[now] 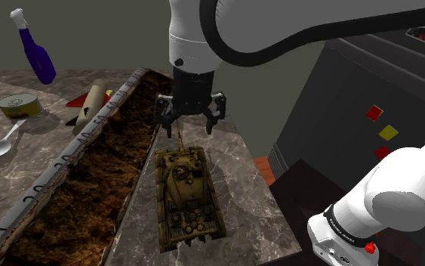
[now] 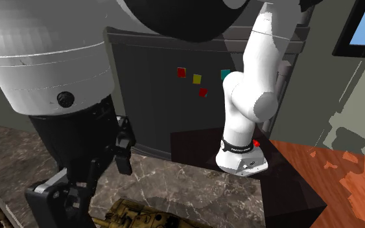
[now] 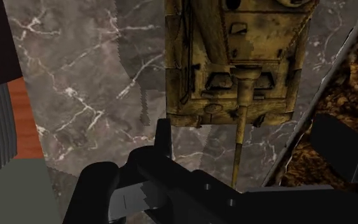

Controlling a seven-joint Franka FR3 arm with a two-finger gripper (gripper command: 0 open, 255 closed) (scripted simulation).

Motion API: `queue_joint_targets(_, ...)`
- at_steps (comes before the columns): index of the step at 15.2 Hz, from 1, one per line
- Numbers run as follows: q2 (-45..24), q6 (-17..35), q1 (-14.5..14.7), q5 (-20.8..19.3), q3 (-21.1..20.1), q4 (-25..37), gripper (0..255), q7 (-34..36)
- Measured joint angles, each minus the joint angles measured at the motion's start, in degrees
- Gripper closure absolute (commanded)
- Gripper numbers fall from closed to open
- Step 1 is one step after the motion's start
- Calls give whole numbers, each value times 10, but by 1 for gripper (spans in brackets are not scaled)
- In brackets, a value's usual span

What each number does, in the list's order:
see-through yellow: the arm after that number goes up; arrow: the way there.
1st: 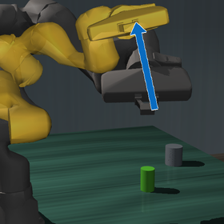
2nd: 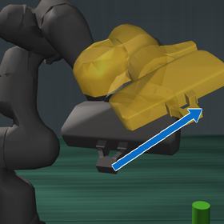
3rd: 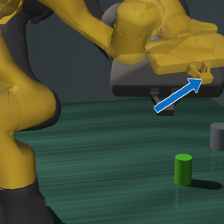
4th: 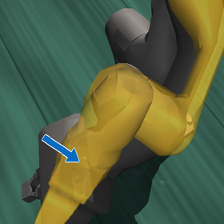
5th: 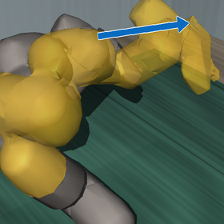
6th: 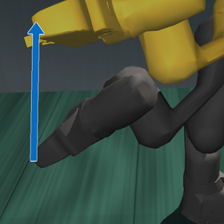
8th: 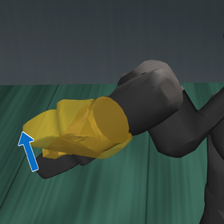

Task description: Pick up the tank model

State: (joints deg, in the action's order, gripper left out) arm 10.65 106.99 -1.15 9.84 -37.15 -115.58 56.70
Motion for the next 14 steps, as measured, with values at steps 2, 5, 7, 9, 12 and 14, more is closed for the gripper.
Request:
queue_joint_targets(2, -25, 11, -1, -12, -11, 10, 0, 28)
queue_joint_targets(5, -39, 30, -1, -19, -16, 3, 0, 39)
queue_joint_targets(7, -44, 44, 0, -21, -18, -7, 0, 42)
queue_joint_targets(9, -49, 58, 0, -23, -19, -18, 0, 43)
queue_joint_targets(12, -52, 64, 0, -25, -20, -20, 255, 44)
queue_joint_targets(14, -52, 64, 0, -26, -20, -21, 255, 44)
